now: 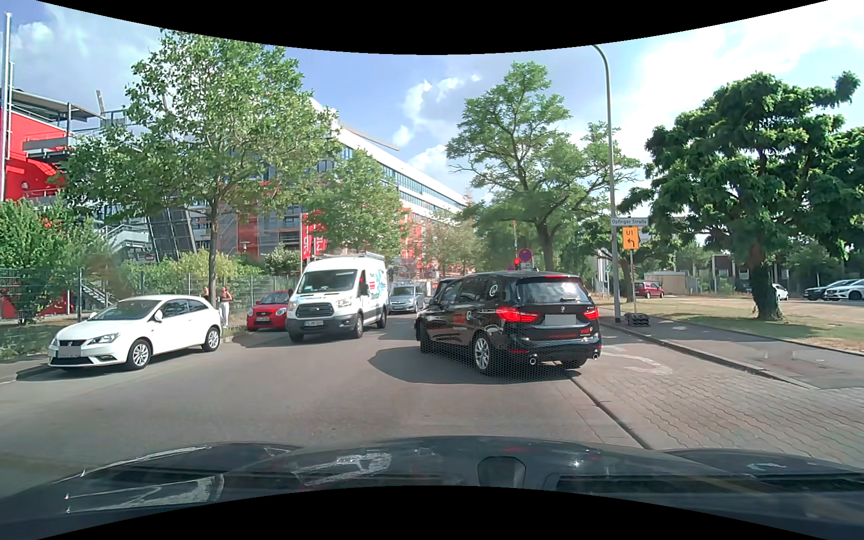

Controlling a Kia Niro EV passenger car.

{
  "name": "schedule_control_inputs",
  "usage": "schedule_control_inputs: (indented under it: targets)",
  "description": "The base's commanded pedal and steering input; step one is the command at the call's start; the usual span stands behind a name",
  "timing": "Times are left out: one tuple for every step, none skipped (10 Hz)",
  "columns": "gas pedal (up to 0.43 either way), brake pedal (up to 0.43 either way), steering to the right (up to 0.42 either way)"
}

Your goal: Follow the waypoints while adhering to traffic rules and regulations

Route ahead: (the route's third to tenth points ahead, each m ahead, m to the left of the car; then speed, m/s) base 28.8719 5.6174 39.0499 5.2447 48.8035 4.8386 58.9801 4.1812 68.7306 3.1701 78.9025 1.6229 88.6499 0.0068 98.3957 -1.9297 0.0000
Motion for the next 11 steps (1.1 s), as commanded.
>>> schedule_control_inputs:
  targets:
    - [0.0, 0.317, -0.004]
    - [0.0, 0.323, -0.004]
    - [0.0, 0.323, -0.004]
    - [0.0, 0.323, -0.004]
    - [0.0, 0.317, -0.004]
    - [0.0, 0.317, -0.004]
    - [0.0, 0.317, -0.004]
    - [0.0, 0.317, -0.004]
    - [0.0, 0.323, -0.004]
    - [0.0, 0.323, -0.004]
    - [0.0, 0.323, -0.004]
